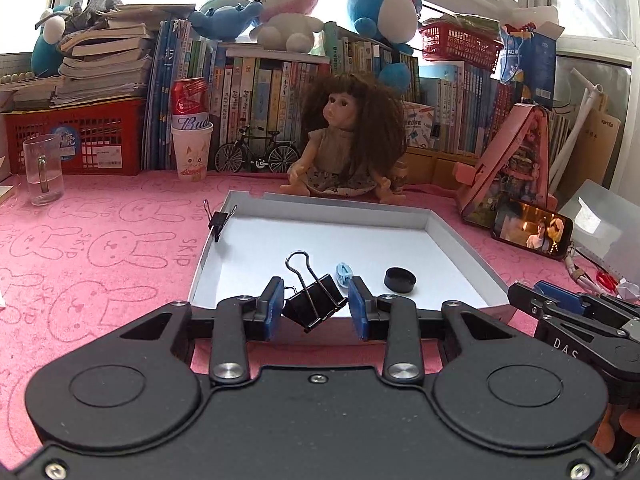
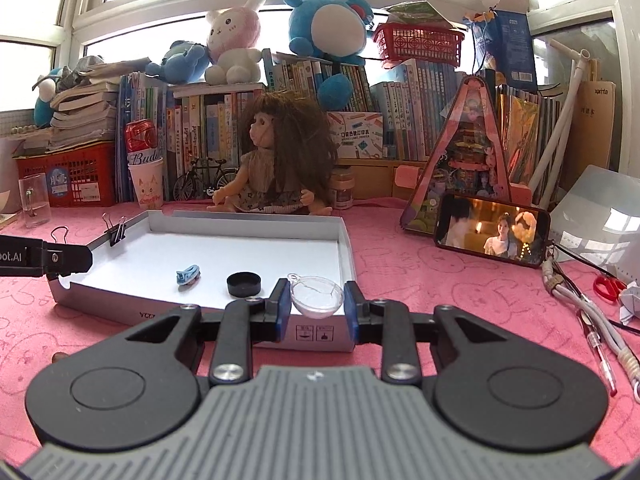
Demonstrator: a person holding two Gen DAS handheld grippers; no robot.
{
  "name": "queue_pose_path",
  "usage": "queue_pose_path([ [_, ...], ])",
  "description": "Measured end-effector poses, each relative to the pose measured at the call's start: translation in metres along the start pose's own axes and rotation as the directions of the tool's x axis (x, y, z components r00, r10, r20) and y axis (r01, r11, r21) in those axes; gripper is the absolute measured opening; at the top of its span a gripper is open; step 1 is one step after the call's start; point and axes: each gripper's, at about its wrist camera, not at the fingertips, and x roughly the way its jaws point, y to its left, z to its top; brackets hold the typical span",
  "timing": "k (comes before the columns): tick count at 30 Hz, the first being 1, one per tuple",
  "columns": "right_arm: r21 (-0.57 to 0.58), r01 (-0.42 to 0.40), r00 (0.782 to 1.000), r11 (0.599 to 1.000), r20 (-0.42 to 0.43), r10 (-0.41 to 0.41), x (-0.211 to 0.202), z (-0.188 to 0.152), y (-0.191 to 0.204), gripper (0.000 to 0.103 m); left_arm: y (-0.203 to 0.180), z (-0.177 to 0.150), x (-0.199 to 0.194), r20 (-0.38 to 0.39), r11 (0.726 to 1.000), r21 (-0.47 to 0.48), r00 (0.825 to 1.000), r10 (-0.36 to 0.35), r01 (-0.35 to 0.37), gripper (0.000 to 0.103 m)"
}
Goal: Organize rigid objects
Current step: 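Grasp the black binder clip with the left tool while the right tool grasps the clear plastic lid, then release the binder clip in the tray with the left tool while the right tool releases the clear lid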
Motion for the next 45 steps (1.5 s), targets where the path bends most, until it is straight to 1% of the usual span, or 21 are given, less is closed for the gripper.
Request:
queue_pose_path([
  [6, 0.01, -0.013, 1.0, 1.0, -0.014, 0.013, 0.019, 0.009, -0.001, 0.033, 0.003, 0.013, 0.024, -0.018, 1.0, -0.01, 1.0, -0.001, 0.001, 0.033],
  [15, 0.023, -0.026, 0.997, 0.999, -0.069, 0.028, 0.052, 0.016, -0.003, 0.033, 0.005, 0.026, 0.065, -0.063, 1.0, -0.025, 0.998, 0.005, -0.007, 0.033],
  [19, 0.022, -0.04, 0.995, 0.999, -0.086, 0.042, 0.064, 0.019, 0.0, 0.033, 0.006, 0.03, 0.085, -0.095, 0.999, -0.033, 0.995, 0.008, -0.011, 0.033],
  [26, 0.042, -0.065, 0.986, 0.997, -0.149, 0.07, 0.087, 0.021, 0.005, 0.033, 0.01, 0.028, 0.113, -0.138, 0.999, -0.035, 0.99, 0.029, -0.034, 0.033],
  [32, 0.033, -0.073, 0.978, 0.997, -0.195, 0.078, 0.099, 0.021, 0.009, 0.033, 0.011, 0.026, 0.124, -0.152, 0.999, -0.033, 0.988, 0.034, -0.039, 0.033],
  [37, 0.05, -0.073, 0.968, 0.996, -0.238, 0.083, 0.109, 0.021, 0.009, 0.033, 0.01, 0.026, 0.129, -0.16, 0.999, -0.03, 0.987, 0.033, -0.038, 0.033],
  [45, 0.04, -0.071, 0.964, 0.997, -0.254, 0.079, 0.113, 0.02, 0.011, 0.033, 0.007, 0.022, 0.134, -0.178, 0.999, -0.017, 0.984, 0.033, -0.037, 0.033],
])
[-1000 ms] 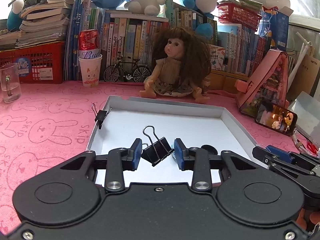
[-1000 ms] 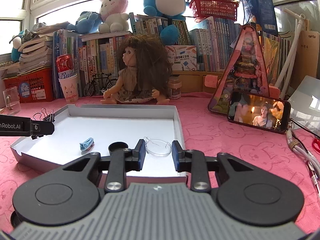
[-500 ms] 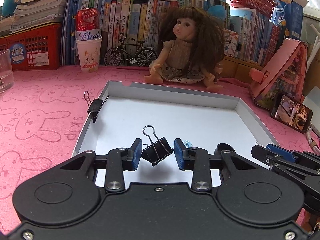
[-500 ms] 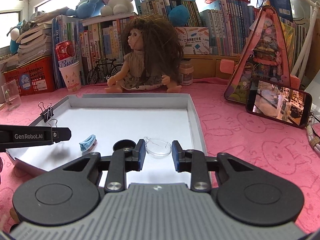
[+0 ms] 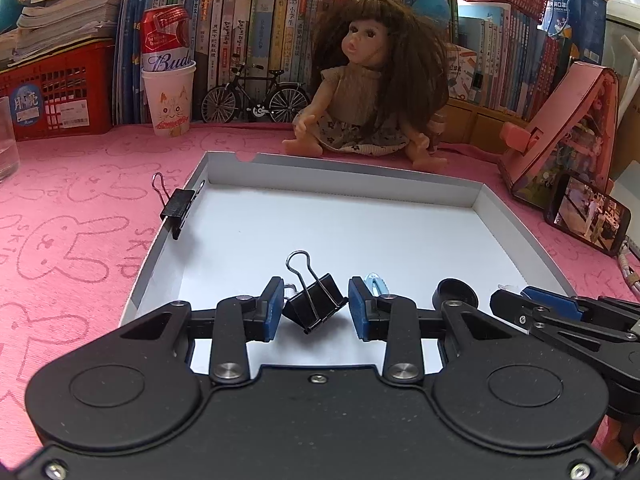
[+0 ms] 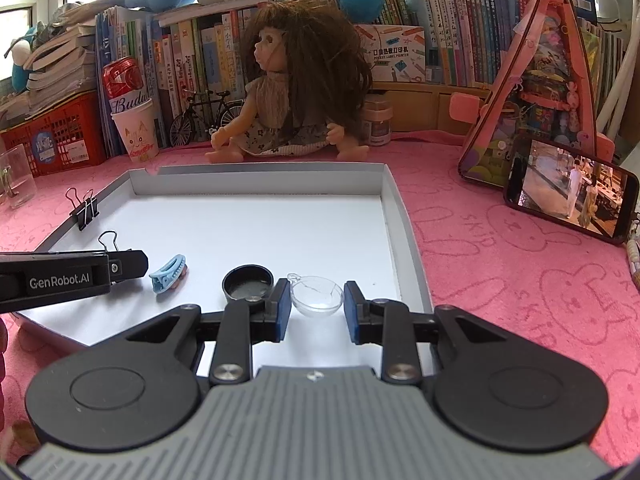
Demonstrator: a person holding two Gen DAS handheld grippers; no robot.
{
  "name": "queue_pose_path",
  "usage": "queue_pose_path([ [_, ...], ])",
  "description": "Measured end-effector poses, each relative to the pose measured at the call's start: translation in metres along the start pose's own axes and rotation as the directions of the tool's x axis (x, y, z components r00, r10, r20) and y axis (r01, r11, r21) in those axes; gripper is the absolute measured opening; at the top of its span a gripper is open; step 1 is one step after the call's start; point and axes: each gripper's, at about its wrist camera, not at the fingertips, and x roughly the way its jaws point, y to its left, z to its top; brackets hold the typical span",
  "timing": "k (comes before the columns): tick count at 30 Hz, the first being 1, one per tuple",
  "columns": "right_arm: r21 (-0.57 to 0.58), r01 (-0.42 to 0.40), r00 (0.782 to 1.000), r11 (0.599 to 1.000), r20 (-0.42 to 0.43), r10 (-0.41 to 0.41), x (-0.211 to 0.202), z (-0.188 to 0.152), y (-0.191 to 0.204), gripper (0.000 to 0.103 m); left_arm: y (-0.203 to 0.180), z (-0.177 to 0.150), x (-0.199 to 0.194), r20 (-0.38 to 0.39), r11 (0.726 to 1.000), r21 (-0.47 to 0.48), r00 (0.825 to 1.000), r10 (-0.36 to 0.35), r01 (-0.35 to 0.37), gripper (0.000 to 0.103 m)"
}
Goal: Organize rigid objects
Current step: 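Release the binder clip in the tray with the left tool while the right tool releases the clear lid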
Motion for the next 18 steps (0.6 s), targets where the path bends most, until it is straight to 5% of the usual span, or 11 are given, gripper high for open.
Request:
queue_pose_path([
  [13, -0.002, -0.002, 1.0, 1.0, -0.001, 0.002, 0.0005, 0.0003, 0.0005, 0.035, -0.0038, -0.0017, 0.001, -0.006, 1.0, 0.019, 1.0, 0.01, -0.01, 0.034],
  [15, 0.001, 0.0, 1.0, 1.0, 0.001, 0.0, -0.0001, 0.0005, 0.001, 0.041, -0.0033, -0.001, 0.0001, -0.008, 1.0, 0.012, 1.0, 0.009, -0.009, 0.033],
  [16, 0.003, 0.002, 1.0, 1.0, 0.004, -0.002, -0.0006, 0.0005, 0.0011, 0.053, -0.0032, -0.0009, -0.0011, -0.004, 1.0, 0.01, 1.0, 0.01, -0.01, 0.034],
  [18, 0.007, 0.004, 1.0, 1.0, 0.006, -0.004, -0.002, 0.0002, 0.0005, 0.056, -0.0033, -0.0009, -0.0041, 0.005, 1.0, 0.013, 1.0, 0.008, -0.008, 0.035],
])
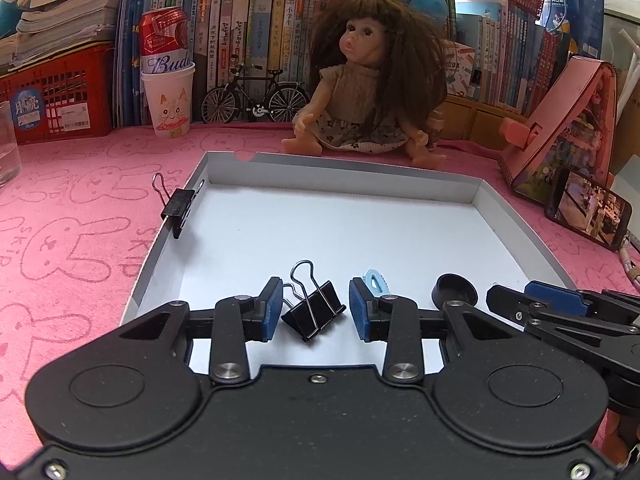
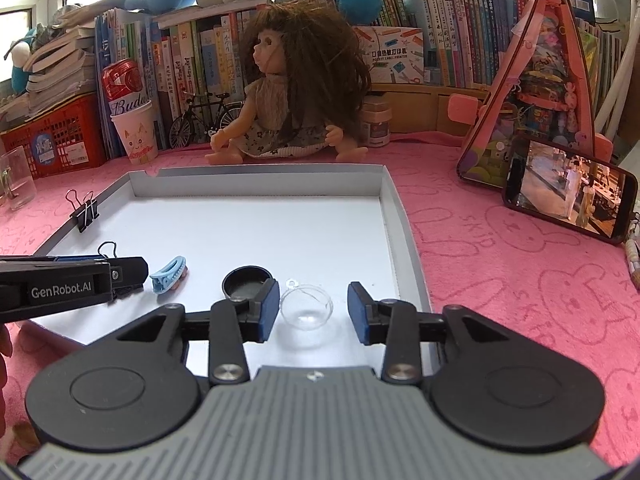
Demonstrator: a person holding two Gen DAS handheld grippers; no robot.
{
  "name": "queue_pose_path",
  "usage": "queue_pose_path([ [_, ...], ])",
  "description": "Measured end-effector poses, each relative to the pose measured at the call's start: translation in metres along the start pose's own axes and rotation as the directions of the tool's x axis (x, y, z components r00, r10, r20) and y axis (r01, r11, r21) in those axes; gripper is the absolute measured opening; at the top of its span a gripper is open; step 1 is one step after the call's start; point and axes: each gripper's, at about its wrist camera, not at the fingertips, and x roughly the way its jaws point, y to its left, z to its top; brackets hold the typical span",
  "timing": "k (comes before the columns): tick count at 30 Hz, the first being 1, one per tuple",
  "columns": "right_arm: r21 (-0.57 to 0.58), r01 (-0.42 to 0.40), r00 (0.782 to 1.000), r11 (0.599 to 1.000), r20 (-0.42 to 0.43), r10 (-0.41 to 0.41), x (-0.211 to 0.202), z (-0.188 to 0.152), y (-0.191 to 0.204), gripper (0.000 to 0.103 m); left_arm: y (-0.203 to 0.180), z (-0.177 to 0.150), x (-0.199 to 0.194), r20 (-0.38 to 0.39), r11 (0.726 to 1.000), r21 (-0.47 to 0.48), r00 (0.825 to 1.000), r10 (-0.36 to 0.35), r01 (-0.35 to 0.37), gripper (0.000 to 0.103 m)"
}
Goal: Organize rigid objects
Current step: 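Release the binder clip in the tray with the left tool while the right tool releases the clear lid, then withdraw both tools from the tray toward the remaining items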
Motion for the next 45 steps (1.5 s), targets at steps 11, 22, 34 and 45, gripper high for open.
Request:
queue_pose_path([
  [11, 0.017, 0.013, 0.999, 1.0, 0.036, -0.013, -0.02, 0.0, -0.008, 0.068, -0.004, -0.002, -0.026, 0.045, 1.0, 0.015, 0.999, -0.012, 0.011, 0.06],
  [22, 0.034, -0.019, 0.996, 0.999, 0.093, 0.016, -0.052, -0.004, -0.012, 0.082, -0.01, -0.011, -0.062, 0.099, 0.997, 0.05, 0.993, -0.058, 0.053, 0.077],
  [34, 0.013, -0.033, 0.992, 0.999, 0.125, 0.031, -0.082, -0.02, -0.008, 0.088, -0.011, -0.032, -0.094, 0.117, 0.995, 0.069, 0.99, -0.077, 0.069, 0.079],
  [45, -0.023, -0.031, 0.99, 0.999, 0.135, 0.034, -0.099, -0.044, -0.004, 0.09, -0.004, -0.059, -0.12, 0.125, 0.995, 0.078, 0.989, -0.073, 0.064, 0.079],
])
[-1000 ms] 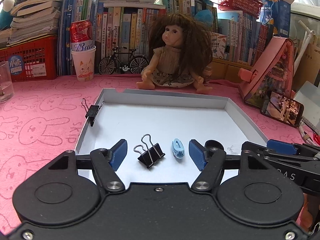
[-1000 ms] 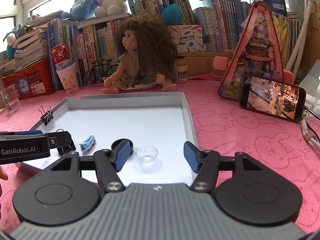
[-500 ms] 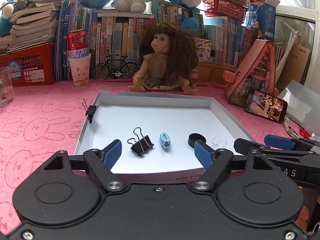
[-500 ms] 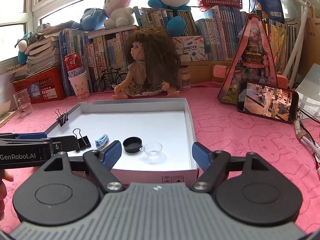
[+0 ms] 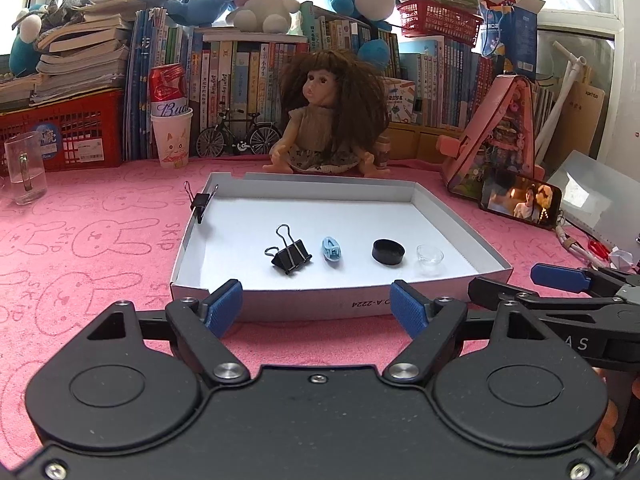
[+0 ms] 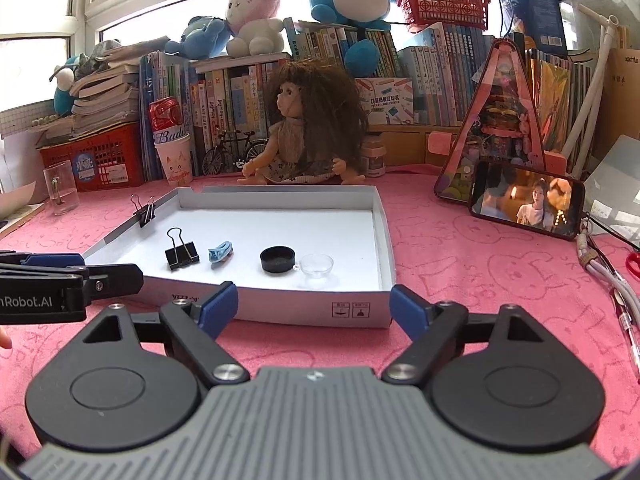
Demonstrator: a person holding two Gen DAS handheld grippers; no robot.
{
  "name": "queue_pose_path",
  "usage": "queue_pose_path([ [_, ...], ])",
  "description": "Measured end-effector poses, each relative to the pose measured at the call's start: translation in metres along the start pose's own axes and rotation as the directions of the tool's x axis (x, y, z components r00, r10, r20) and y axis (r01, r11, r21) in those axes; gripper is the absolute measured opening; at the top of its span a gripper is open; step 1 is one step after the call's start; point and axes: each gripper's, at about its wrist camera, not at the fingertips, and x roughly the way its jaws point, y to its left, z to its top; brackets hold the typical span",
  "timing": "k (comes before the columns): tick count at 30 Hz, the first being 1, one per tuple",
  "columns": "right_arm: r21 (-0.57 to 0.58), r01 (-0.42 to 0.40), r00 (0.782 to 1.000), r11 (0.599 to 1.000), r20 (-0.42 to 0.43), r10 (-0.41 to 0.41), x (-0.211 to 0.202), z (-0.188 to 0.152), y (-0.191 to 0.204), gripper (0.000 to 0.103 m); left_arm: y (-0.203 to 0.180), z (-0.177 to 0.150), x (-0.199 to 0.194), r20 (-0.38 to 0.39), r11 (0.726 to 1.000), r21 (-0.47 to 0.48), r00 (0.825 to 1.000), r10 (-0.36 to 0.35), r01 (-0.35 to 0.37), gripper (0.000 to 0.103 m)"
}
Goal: Organize rigid objects
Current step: 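Withdraw both tools from the tray toward the remaining items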
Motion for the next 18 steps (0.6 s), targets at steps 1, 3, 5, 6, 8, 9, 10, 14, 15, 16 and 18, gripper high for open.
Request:
queue_pose_path([
  [1, -0.005, 0.003, 1.0, 1.0, 0.0, -0.003, -0.001, -0.002, 0.0, 0.09, 0.0, -0.002, -0.002, 0.001, 1.0, 0.008, 1.0, 0.001, -0.001, 0.079],
  [3, -0.013, 0.012, 1.0, 1.0, -0.004, -0.012, -0.003, -0.006, -0.001, 0.09, -0.001, -0.006, -0.005, 0.0, 1.0, 0.018, 1.0, 0.002, -0.002, 0.079],
  [5, -0.013, 0.021, 1.0, 1.0, -0.009, -0.021, -0.005, -0.01, -0.003, 0.09, -0.001, -0.011, -0.009, 0.0, 1.0, 0.025, 1.0, 0.001, -0.001, 0.079],
  [6, -0.011, 0.024, 1.0, 1.0, -0.011, -0.024, -0.006, -0.012, -0.004, 0.09, -0.001, -0.014, -0.011, 0.0, 1.0, 0.027, 1.0, 0.001, -0.001, 0.079],
  [8, -0.008, 0.026, 1.0, 1.0, -0.016, -0.026, -0.009, -0.015, -0.006, 0.09, 0.0, -0.019, -0.014, -0.001, 1.0, 0.028, 1.0, 0.003, -0.003, 0.079],
  [9, -0.007, 0.028, 0.999, 1.0, -0.016, -0.029, -0.011, -0.018, -0.006, 0.09, 0.001, -0.023, -0.016, 0.003, 1.0, 0.025, 1.0, 0.002, -0.002, 0.079],
  [10, -0.005, 0.033, 0.999, 0.999, -0.015, -0.033, -0.013, -0.021, -0.006, 0.09, 0.002, -0.026, -0.019, 0.012, 1.0, 0.017, 1.0, 0.001, -0.001, 0.079],
  [14, 0.009, 0.045, 0.999, 0.999, 0.003, -0.045, -0.026, -0.036, -0.008, 0.09, 0.012, -0.044, -0.03, 0.036, 1.0, -0.023, 0.999, -0.01, 0.011, 0.08],
  [15, 0.006, 0.036, 0.999, 0.999, 0.001, -0.036, -0.029, -0.039, -0.008, 0.09, 0.014, -0.048, -0.032, 0.034, 1.0, -0.025, 0.999, -0.005, 0.006, 0.08],
  [16, -0.003, 0.027, 1.0, 1.0, -0.002, -0.027, -0.031, -0.042, -0.008, 0.09, 0.016, -0.051, -0.034, 0.031, 1.0, -0.022, 1.0, 0.0, 0.001, 0.08],
  [18, -0.022, 0.016, 1.0, 1.0, -0.002, -0.016, -0.034, -0.047, -0.007, 0.09, 0.019, -0.057, -0.038, 0.03, 1.0, -0.015, 0.999, 0.014, -0.014, 0.08],
])
